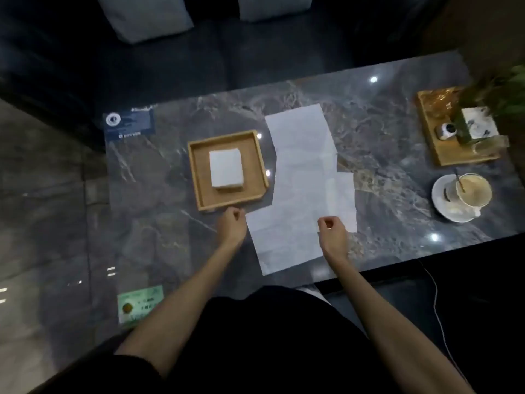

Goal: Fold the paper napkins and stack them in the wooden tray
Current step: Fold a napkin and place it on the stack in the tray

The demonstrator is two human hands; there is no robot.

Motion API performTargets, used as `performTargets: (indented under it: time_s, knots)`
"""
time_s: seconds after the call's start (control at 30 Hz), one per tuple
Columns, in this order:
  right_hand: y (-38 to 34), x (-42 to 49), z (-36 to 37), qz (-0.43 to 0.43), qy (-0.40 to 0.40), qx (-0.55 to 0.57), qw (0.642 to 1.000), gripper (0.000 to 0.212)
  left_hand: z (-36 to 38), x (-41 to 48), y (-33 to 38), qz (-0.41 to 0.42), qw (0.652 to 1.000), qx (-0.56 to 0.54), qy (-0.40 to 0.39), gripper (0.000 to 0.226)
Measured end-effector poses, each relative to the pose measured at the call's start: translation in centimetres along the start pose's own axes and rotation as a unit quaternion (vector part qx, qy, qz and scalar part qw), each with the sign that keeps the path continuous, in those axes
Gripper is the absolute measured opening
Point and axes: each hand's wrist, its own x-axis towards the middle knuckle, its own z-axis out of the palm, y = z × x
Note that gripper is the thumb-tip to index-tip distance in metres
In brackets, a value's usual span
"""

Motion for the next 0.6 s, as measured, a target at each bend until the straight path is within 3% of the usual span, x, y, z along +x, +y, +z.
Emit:
performTargets:
  time_s: [0.1, 0.2, 0.43, 0.6]
  knots:
    - [2.8, 1.0, 1.0, 0.063, 0.004, -0.109, 0.992, 0.02, 4.1, -0.5, -3.8, -0.115, 0.993, 0.019, 0.03, 0.026]
    - [5.2, 1.0, 2.2, 0.088, 0.002, -0.157, 0.984, 0.021, 7.0, -2.9, -5.6, -0.194, 0.981, 0.006, 0.001, 0.023]
    - [7.4, 1.3, 4.0, 0.093, -0.028, -0.237, 0.967, 0.02, 11.8, -3.7, -6.7, -0.225, 0.974, 0.02, 0.026, 0.04]
    - [8.5, 0.8, 4.1, 0.051, -0.053, -0.246, 0.967, 0.009, 12.6, -3.6, -6.9, -0.21, 0.976, 0.051, 0.03, 0.02]
